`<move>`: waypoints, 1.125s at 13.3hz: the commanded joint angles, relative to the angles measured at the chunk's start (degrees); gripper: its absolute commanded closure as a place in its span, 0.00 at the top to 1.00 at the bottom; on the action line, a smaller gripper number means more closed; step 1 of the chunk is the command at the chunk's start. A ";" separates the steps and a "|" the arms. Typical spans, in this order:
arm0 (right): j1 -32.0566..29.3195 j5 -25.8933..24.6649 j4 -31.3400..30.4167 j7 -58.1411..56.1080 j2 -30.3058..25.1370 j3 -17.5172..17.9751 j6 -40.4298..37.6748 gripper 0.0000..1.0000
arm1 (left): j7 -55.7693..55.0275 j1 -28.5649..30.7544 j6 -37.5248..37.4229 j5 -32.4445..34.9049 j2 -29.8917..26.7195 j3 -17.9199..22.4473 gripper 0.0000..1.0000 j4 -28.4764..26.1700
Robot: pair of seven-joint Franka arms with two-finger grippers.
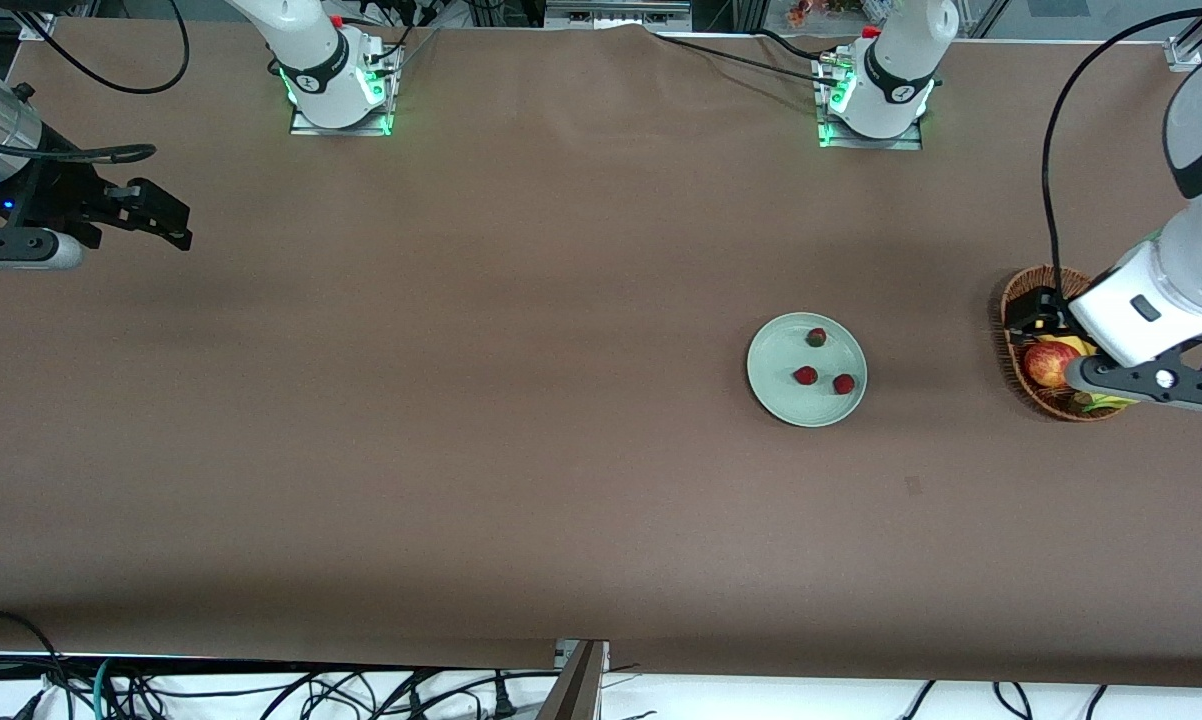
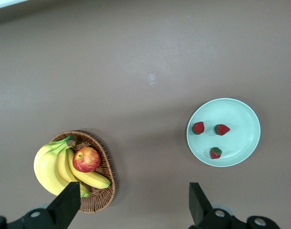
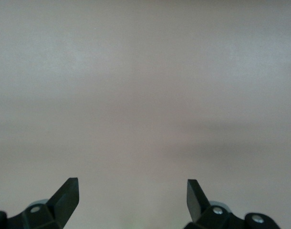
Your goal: Collect all strawberries into plate
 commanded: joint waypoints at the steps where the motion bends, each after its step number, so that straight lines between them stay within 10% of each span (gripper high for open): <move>1: -1.34 -0.06 0.91 -0.35 0.42 0.33 -0.55 1.00 | 0.37 -6.26 2.50 -9.00 -7.47 12.32 1.00 -7.46; 7: -1.34 0.03 0.91 -0.44 0.77 0.15 -0.47 1.00 | 0.63 -8.86 9.11 -7.28 -23.75 14.84 1.00 -28.14; 15: -1.25 0.12 0.82 -0.44 0.77 0.16 -0.55 1.00 | 0.10 -5.87 11.32 -6.94 -23.24 9.31 1.00 -28.00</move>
